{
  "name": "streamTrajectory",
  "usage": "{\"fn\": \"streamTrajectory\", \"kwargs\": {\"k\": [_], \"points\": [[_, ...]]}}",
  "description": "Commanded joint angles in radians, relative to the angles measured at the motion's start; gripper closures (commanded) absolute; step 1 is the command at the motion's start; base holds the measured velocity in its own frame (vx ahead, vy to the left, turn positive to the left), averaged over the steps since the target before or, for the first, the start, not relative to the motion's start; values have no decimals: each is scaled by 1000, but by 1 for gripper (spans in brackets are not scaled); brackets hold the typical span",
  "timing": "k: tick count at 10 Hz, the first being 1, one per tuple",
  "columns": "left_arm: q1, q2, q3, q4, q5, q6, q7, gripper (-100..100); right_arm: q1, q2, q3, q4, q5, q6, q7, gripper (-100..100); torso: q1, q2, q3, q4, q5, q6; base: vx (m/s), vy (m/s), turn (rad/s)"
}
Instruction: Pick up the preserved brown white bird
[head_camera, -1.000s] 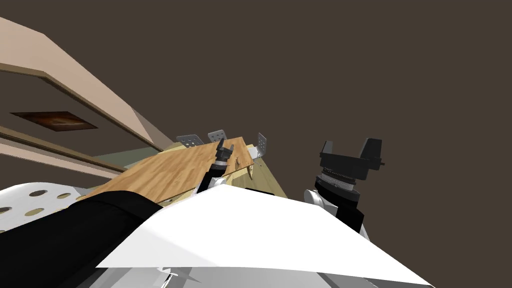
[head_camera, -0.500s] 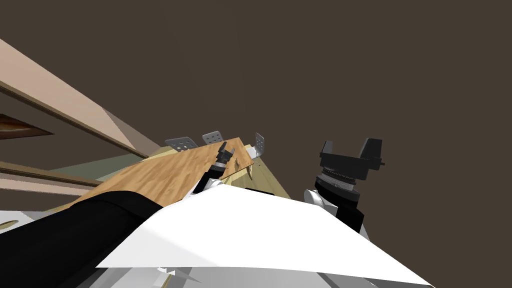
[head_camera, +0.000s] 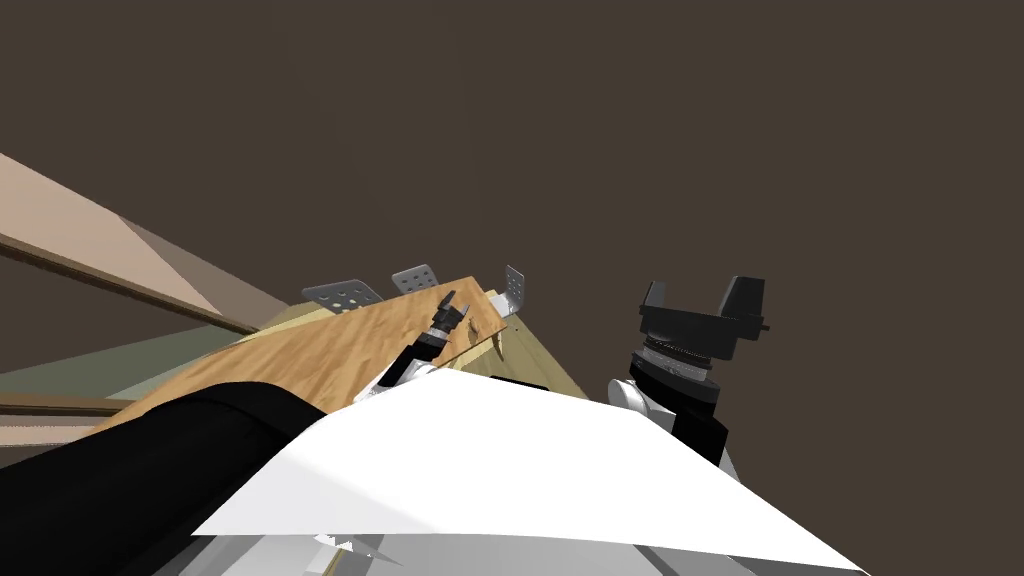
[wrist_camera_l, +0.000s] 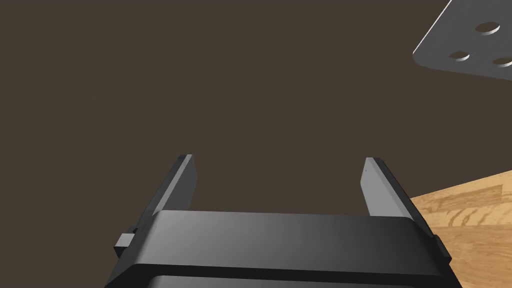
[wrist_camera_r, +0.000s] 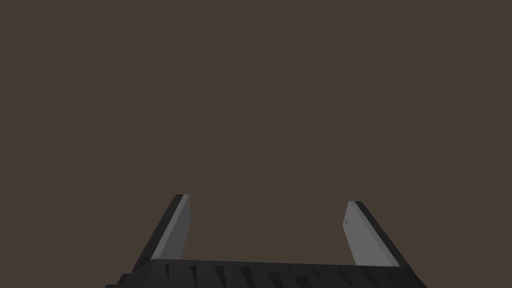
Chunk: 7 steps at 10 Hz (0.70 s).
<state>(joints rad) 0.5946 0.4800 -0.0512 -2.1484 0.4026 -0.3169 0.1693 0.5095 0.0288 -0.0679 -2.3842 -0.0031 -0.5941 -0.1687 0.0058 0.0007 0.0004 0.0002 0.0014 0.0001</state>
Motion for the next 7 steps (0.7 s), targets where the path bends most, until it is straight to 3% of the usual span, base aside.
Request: {"fn": "streamTrajectory", "kwargs": {"k": [1,2,3,5,7], "points": [[9,31,-1,2,21,12,1,-100,0,0,0,0,0,0,0,0,0,0,0,0,0,0,-29,65,-124],[19,70,-7,19,64,30,1,-100,0,0,0,0,0,0,0,0,-1,0,0,0,0,-1,-21,85,-240],[19,79,-7,19,64,30,1,-100,0,0,0,0,0,0,0,0,1,-1,0,0,0,0,-24,80,-138],[38,155,-20,57,139,70,0,-100,0,0,0,0,0,0,0,0,1,0,0,0,0,0,-40,106,-319],[46,204,-29,77,187,92,-2,-100,0,0,0,0,0,0,0,0,2,0,0,0,1,-1,-40,89,-143]]}}
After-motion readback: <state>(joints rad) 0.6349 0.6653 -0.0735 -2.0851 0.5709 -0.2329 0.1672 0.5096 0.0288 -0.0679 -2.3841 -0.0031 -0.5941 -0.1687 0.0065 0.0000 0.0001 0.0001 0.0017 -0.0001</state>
